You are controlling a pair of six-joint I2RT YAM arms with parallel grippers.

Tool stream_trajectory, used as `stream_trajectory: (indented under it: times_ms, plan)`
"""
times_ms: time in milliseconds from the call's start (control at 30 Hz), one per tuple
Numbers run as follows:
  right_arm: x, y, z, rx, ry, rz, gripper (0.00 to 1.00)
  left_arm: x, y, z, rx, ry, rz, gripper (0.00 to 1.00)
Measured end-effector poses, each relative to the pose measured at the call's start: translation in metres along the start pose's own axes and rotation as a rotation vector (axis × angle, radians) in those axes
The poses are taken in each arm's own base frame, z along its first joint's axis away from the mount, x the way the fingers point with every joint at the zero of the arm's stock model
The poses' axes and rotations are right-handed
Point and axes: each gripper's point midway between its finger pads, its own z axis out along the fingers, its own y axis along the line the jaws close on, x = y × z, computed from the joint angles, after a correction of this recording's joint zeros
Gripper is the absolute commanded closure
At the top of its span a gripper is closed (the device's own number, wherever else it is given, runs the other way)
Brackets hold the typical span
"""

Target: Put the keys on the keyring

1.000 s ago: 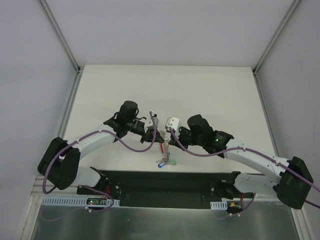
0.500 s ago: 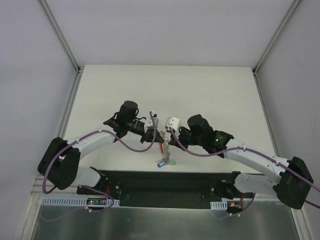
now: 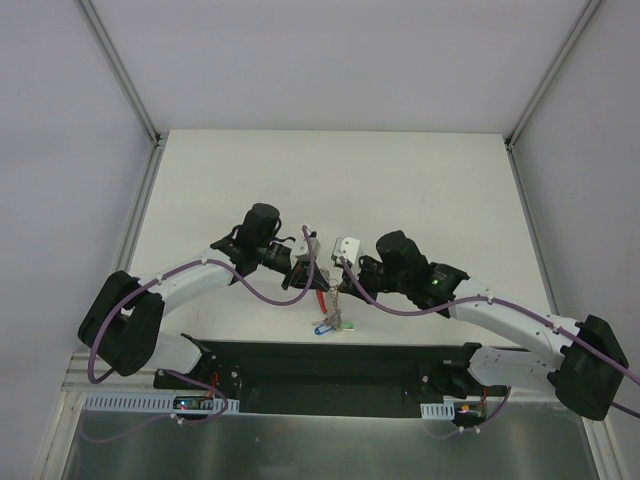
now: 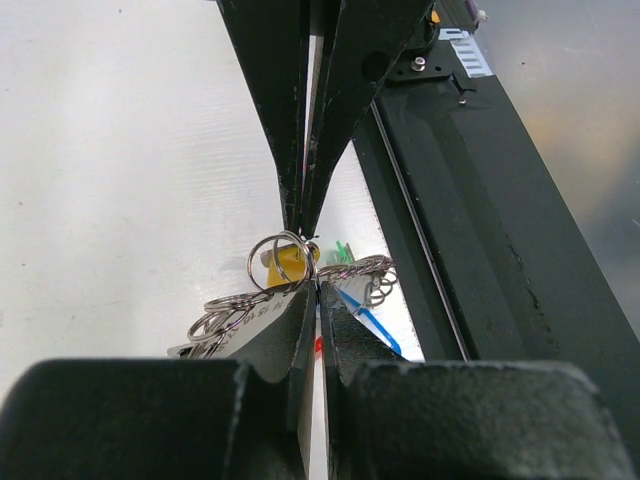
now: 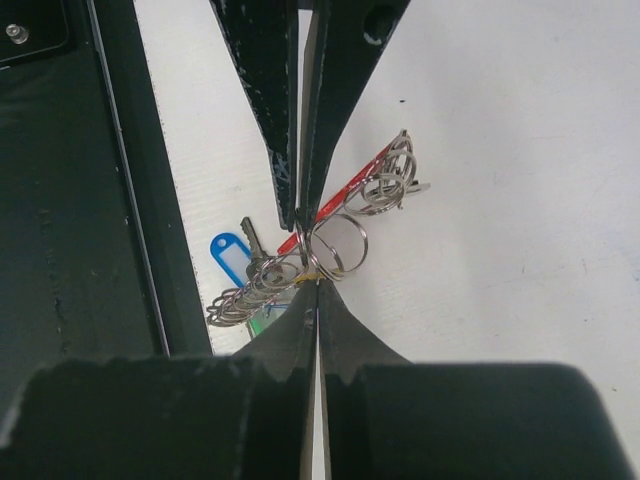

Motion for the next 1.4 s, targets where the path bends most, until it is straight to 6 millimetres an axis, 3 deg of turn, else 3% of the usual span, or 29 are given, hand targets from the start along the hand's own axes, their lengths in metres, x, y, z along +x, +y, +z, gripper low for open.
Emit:
stream_trajectory:
  times_ms: [733, 1400]
  plan:
    - [-0.008, 0.008, -0.004, -0.039, -0.034, -0.016, 0.99, 0.007, -0.004, 0.004, 0.018, 0.020, -0.040, 1.00]
    - [0.005, 0.003, 0.004, -0.024, 0.015, 0.014, 0.99, 0.005, -0.005, 0.007, 0.008, 0.033, -0.003, 1.00]
